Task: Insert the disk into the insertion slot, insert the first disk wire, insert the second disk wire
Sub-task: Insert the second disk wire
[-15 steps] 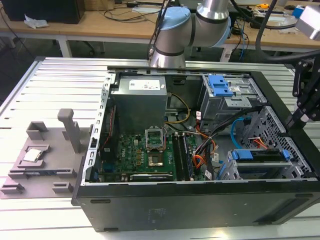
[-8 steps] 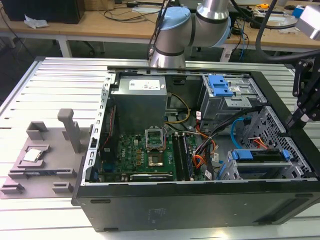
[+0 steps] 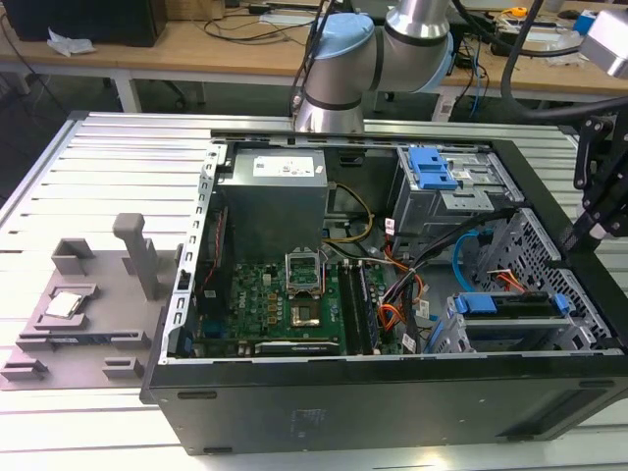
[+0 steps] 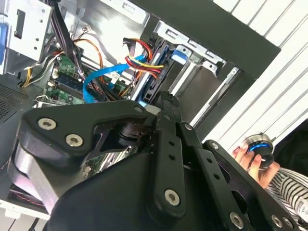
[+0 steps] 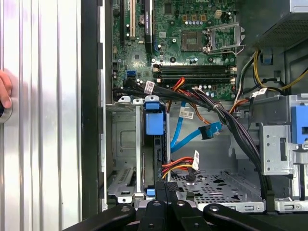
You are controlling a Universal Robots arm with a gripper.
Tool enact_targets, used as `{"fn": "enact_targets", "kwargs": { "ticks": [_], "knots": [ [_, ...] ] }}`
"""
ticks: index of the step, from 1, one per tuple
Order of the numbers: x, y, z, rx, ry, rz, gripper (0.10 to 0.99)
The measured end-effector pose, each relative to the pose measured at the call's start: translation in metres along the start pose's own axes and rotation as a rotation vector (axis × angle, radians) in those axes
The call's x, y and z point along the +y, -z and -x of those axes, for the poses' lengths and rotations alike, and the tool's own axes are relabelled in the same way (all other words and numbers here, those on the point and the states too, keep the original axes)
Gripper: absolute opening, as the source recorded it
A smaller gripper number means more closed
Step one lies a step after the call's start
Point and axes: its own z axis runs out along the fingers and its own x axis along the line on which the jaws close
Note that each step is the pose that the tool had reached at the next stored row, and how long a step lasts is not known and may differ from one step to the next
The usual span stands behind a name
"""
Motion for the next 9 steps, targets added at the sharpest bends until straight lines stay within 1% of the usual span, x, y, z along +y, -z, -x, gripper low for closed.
{"fn": "enact_targets", "kwargs": {
  "ticks": [2, 3, 7, 8, 9],
  "knots": [
    [0.0083, -0.0004, -0.0002, -0.0001, 0.0, 0.0, 0.106],
    [0.0094, -0.0004, -0.0002, 0.0, 0.0, 0.0, 0.106],
    [0.0098, -0.0005, -0.0002, -0.0001, 0.0, 0.0, 0.106],
    [0.01, -0.0005, -0.0002, -0.0002, 0.0, 0.0, 0.169],
    [0.01, -0.0005, -0.0002, -0.0001, 0.0, 0.0, 0.169]
  ]
}}
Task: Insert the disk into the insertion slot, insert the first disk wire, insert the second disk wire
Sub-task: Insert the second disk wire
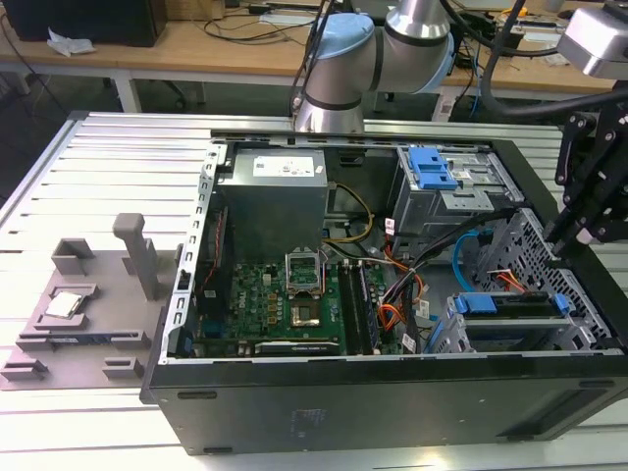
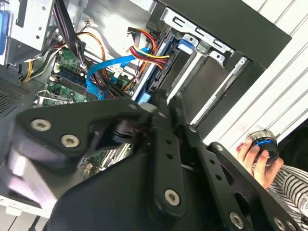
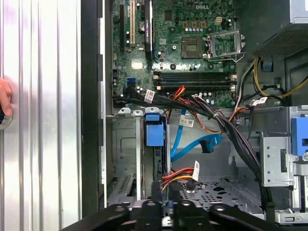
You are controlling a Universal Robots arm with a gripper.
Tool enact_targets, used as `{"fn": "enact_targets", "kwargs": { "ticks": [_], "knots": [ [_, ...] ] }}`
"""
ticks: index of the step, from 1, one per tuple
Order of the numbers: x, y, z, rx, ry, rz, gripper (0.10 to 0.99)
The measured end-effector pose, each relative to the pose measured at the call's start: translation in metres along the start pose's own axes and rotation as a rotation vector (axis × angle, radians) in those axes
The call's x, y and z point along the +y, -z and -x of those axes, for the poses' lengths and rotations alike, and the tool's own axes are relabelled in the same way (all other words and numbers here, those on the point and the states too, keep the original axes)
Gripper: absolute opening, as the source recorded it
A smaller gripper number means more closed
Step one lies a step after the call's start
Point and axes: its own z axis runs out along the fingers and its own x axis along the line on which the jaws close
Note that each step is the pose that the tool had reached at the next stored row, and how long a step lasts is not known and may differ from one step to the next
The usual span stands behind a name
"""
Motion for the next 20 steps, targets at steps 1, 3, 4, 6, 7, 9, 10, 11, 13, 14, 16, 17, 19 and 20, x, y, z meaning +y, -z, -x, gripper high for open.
{"fn": "enact_targets", "kwargs": {
  "ticks": [1, 3, 4, 6, 7, 9, 10, 11, 13, 14, 16, 17, 19, 20],
  "knots": [
    [0.0, 0.0, 0.0, 0.0, 0.0, 0.0, 0.235],
    [0.0002, 0.0, 0.0, 0.0, 0.0, 0.0, 0.361],
    [0.0002, 0.0, 0.0, 0.0, 0.0, 0.0, 0.361],
    [0.0003, 0.0, 0.0, 0.0, 0.0, 0.0, 0.361],
    [0.0004, 0.0, 0.0, 0.0, 0.0, 0.0, 0.361],
    [0.0006, 0.0, 0.0, 0.0, 0.0, 0.0, 0.361],
    [0.0007, 0.0023, 0.0, 0.0001, 0.0, 0.0, 0.361],
    [0.0007, 0.0043, 0.0, -0.0001, 0.0, 0.0, 0.361],
    [0.001, 0.0098, -0.0001, -0.0003, 0.0, 0.0, 0.361],
    [0.0011, 0.0107, -0.0001, -0.0001, 0.0, -0.001, 0.361],
    [0.0011, 0.0119, 0.0, 0.0, 0.0, -0.001, 0.361],
    [0.0012, 0.0125, 0.0001, 0.0001, 0.0, -0.001, 0.361],
    [0.0015, 0.0131, 0.0006, 0.0001, 0.0, -0.001, 0.361],
    [0.002, 0.0131, 0.0008, -0.0001, 0.0, -0.001, 0.361]
  ]
}}
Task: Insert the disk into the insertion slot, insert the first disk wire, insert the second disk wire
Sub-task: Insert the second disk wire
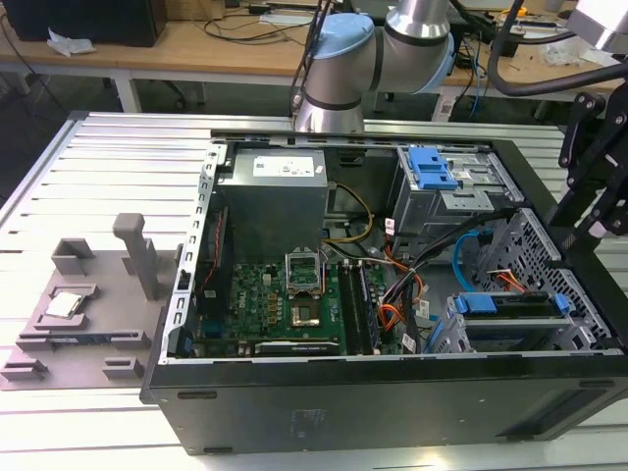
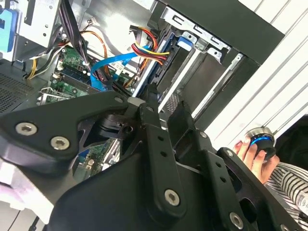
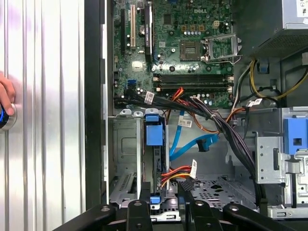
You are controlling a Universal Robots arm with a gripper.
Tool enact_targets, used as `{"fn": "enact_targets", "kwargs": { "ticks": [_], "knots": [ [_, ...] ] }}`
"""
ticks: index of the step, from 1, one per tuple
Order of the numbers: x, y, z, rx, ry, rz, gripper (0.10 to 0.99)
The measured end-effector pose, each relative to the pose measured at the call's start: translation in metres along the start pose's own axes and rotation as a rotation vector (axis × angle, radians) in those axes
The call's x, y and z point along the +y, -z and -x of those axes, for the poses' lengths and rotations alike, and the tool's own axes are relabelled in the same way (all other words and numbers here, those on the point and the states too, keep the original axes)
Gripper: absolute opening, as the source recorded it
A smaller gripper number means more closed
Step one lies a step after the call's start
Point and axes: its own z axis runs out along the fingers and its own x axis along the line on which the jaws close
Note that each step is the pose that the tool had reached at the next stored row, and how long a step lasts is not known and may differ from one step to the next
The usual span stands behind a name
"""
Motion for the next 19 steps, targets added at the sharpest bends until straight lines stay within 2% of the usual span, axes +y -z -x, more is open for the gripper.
{"fn": "enact_targets", "kwargs": {
  "ticks": [4, 10, 19],
  "knots": [
    [0.0046, -0.0002, 0.0035, 0.0, 0.0, 0.0, 0.361],
    [0.0197, -0.0036, 0.0203, -0.0002, 0.002, 0.0, 0.361],
    [0.0301, -0.008, 0.0367, -0.0002, 0.007, 0.0, 0.361]
  ]
}}
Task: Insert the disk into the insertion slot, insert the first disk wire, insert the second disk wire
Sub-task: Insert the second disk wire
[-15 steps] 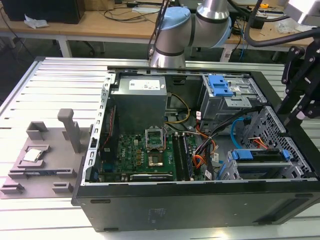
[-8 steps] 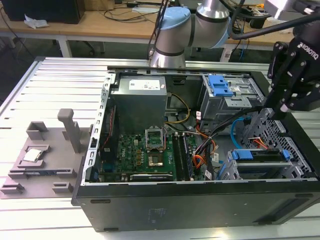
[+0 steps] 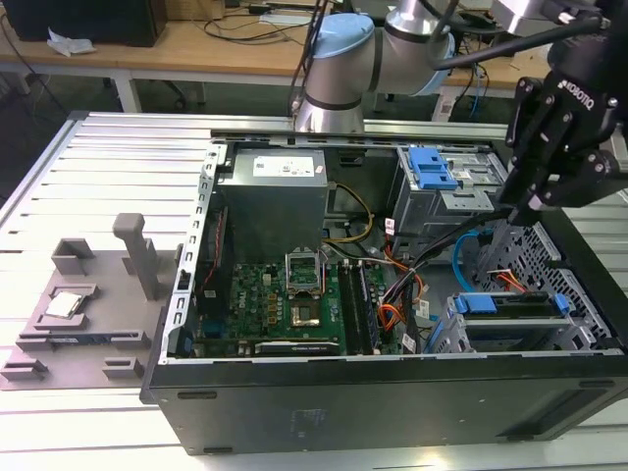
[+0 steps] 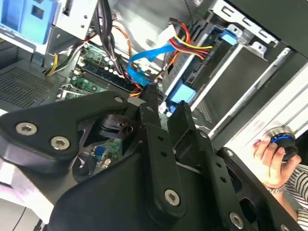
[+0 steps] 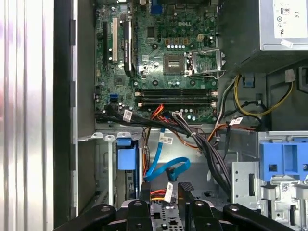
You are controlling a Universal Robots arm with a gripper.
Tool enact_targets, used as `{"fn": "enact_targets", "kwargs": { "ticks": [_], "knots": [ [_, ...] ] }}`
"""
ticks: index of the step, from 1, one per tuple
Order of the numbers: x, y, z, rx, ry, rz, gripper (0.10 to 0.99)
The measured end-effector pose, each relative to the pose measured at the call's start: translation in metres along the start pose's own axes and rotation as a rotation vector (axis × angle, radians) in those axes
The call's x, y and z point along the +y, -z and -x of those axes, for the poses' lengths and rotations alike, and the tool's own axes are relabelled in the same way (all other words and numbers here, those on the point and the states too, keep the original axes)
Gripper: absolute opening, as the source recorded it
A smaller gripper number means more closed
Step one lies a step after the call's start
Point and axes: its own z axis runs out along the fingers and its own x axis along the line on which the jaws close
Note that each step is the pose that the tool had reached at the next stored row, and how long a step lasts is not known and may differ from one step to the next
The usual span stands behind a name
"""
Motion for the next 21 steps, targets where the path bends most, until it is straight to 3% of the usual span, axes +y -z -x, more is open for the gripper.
{"fn": "enact_targets", "kwargs": {
  "ticks": [3, 6, 9, 21],
  "knots": [
    [0.0023, -0.0025, 0.0062, 0.0003, 0.008, 0.0, 0.361],
    [0.0024, -0.0054, 0.0069, 0.0008, 0.02, 0.0, 0.361],
    [0.0023, -0.0086, 0.0074, 0.0044, 0.11, -0.001, 0.361],
    [0.0034, -0.0408, 0.009, 0.0057, 0.139, -0.001, 0.361]
  ]
}}
